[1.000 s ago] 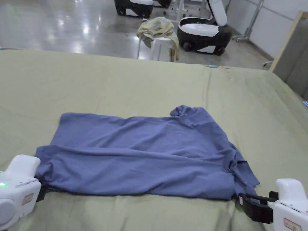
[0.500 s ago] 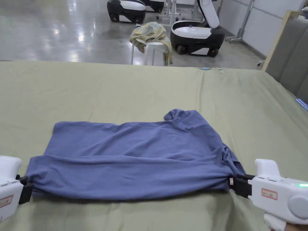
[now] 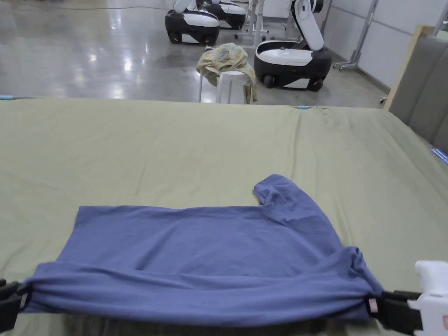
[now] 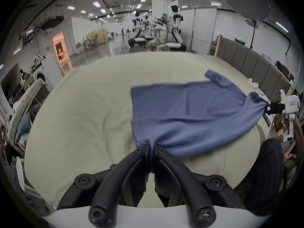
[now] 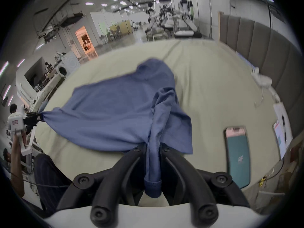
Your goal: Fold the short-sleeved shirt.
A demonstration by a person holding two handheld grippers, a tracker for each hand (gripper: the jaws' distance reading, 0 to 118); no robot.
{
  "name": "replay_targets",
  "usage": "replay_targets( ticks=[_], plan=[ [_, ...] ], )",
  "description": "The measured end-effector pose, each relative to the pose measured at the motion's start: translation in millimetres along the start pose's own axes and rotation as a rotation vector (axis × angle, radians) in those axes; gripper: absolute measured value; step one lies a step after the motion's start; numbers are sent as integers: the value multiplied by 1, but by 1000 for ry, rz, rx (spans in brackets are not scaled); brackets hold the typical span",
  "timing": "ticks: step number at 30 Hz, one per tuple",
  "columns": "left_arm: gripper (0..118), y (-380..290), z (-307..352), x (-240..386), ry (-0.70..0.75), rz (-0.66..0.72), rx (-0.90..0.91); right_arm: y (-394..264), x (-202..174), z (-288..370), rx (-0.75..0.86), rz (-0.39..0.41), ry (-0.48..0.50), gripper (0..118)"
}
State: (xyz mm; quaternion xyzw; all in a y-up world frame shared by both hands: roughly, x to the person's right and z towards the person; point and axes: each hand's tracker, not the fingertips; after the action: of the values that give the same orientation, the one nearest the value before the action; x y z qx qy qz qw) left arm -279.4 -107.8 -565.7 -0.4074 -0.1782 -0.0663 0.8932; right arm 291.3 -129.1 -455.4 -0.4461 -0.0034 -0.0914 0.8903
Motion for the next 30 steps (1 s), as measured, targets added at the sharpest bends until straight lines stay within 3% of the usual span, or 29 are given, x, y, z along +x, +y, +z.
replay_targets(
  ticks=[3, 4, 5, 6, 7, 9, 12, 15, 16, 17, 18, 19, 20, 21, 23, 27, 28, 30],
  plan=[
    [8, -29, -25, -5, -7, 45, -67, -30, 9, -38, -41, -39, 13, 16],
    [31, -35, -31, -7, -29, 92, -74, -35, 10, -44, -37, -39, 22, 26],
    [63, -39, -37, -20, -19, 127, -74, -38, 10, -47, -33, -41, 22, 53],
    [86, -40, -35, -21, 5, 137, -68, -35, 11, -42, -29, -41, 14, 88],
    [90, -37, -22, -20, 37, 112, 2, -32, 12, -36, -32, -34, 26, 111],
    [90, -26, 12, -11, 64, 85, 117, -26, 6, -15, 14, -2, 48, 114],
    [90, -9, 44, -3, 62, 26, 364, -6, -9, 19, 237, 70, 22, 114],
    [90, 12, 42, 12, 61, 25, 465, 13, -35, 31, 481, 124, -7, 114],
    [89, 20, 34, 20, 88, 13, 492, 18, -44, 28, 526, 144, -6, 109],
    [87, 27, 23, 26, 126, -9, 494, 24, -52, 24, 530, 154, 16, 97],
    [82, 33, 11, 30, 179, -15, 471, 30, -58, 17, 512, 146, 31, 63],
    [51, 41, -2, 30, 219, -20, 439, 36, -66, 8, 494, 137, 25, 10],
    [11, 46, -27, 23, 185, -7, 403, 38, -73, -1, 485, 130, 10, 3],
    [4, 53, -42, 17, 159, 22, 360, 38, -76, -6, 490, 129, 18, 3],
    [4, 71, -76, -4, 97, 57, 264, 43, -81, -20, 444, 140, 97, 3],
    [5, 107, -147, -33, 95, 58, 106, 48, -86, -40, 409, 164, 80, 3],
    [14, 118, -163, -33, 109, 71, 88, 49, -84, -45, 402, 166, 72, 3],
    [60, 135, -197, -49, 158, 102, 67, 53, -77, -54, 383, 159, 62, 3]
  ],
)
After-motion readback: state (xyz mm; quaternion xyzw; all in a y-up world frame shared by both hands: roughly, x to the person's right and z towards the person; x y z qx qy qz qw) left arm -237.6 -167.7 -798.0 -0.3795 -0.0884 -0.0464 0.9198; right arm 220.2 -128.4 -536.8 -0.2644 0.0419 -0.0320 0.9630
